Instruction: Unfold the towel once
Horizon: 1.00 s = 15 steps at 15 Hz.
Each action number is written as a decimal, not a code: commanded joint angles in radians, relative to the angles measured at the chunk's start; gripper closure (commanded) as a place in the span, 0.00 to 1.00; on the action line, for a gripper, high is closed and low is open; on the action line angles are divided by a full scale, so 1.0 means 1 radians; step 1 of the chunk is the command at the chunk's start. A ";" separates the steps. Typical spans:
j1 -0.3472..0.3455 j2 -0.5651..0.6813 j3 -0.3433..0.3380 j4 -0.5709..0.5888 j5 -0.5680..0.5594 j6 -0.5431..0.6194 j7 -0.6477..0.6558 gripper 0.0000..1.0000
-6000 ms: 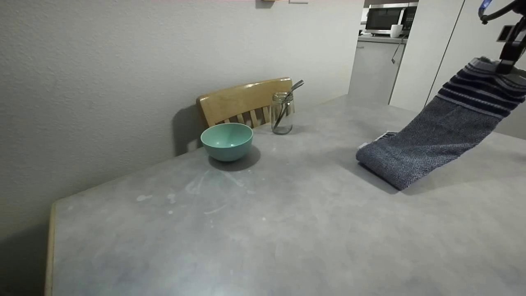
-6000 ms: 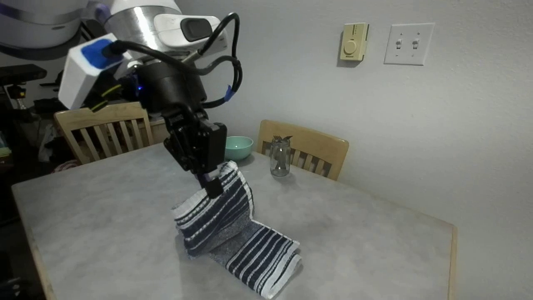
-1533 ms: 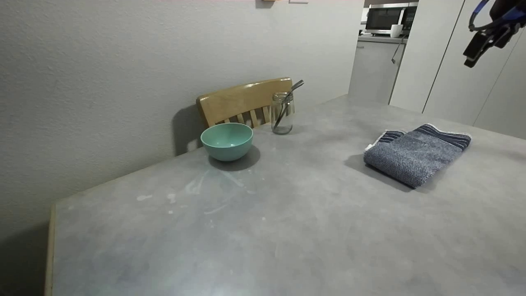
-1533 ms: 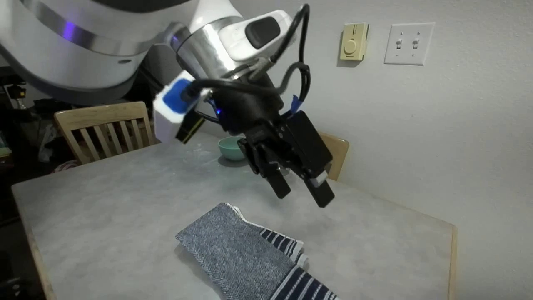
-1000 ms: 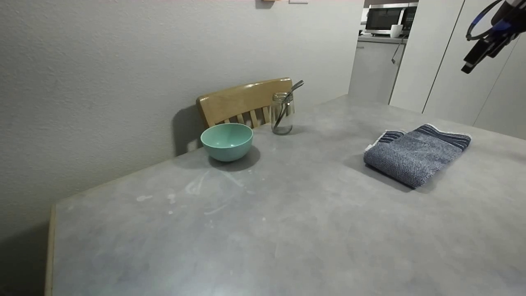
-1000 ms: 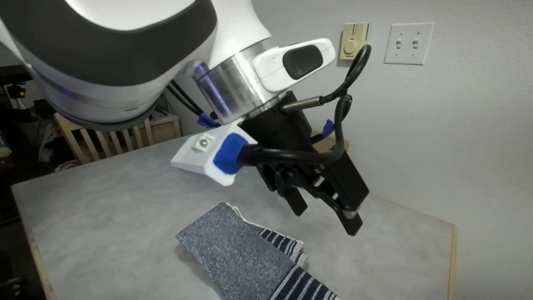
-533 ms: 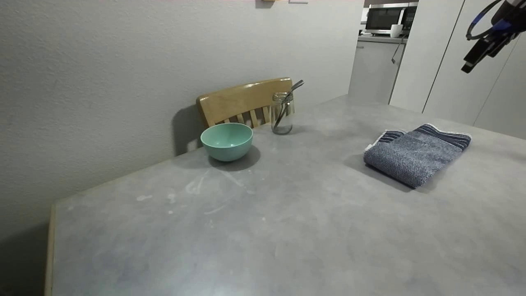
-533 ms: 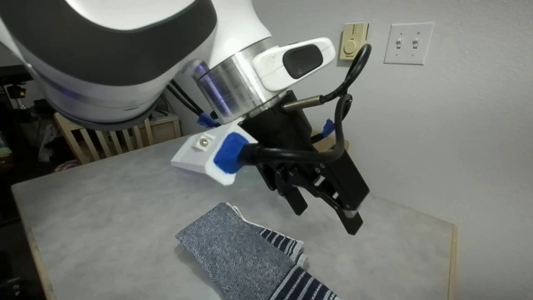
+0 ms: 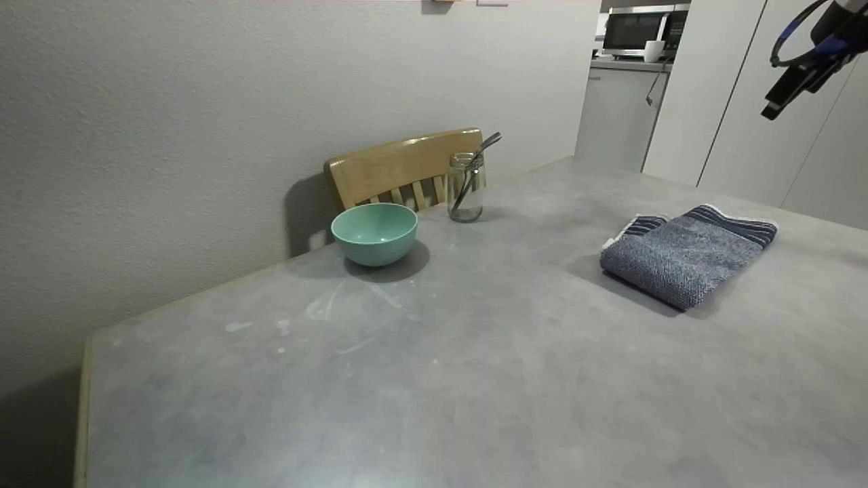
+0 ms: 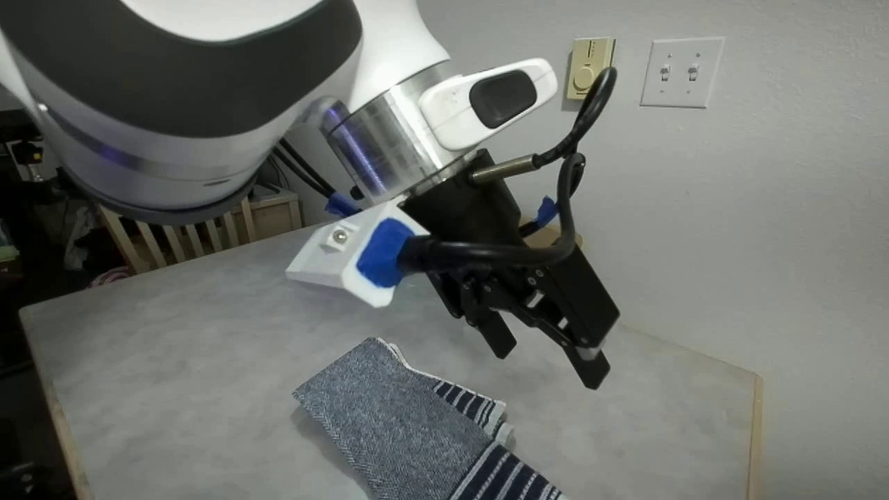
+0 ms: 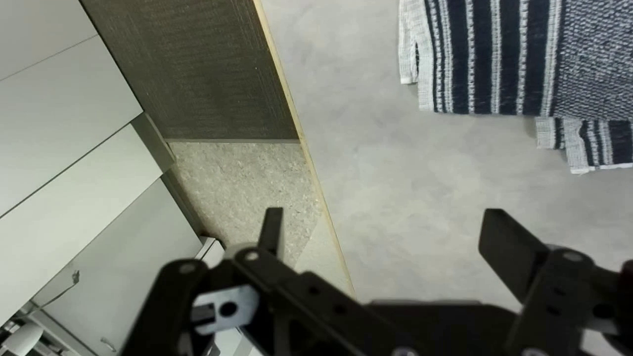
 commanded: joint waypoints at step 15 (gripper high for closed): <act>-0.017 0.157 0.026 0.013 0.258 0.153 -0.299 0.00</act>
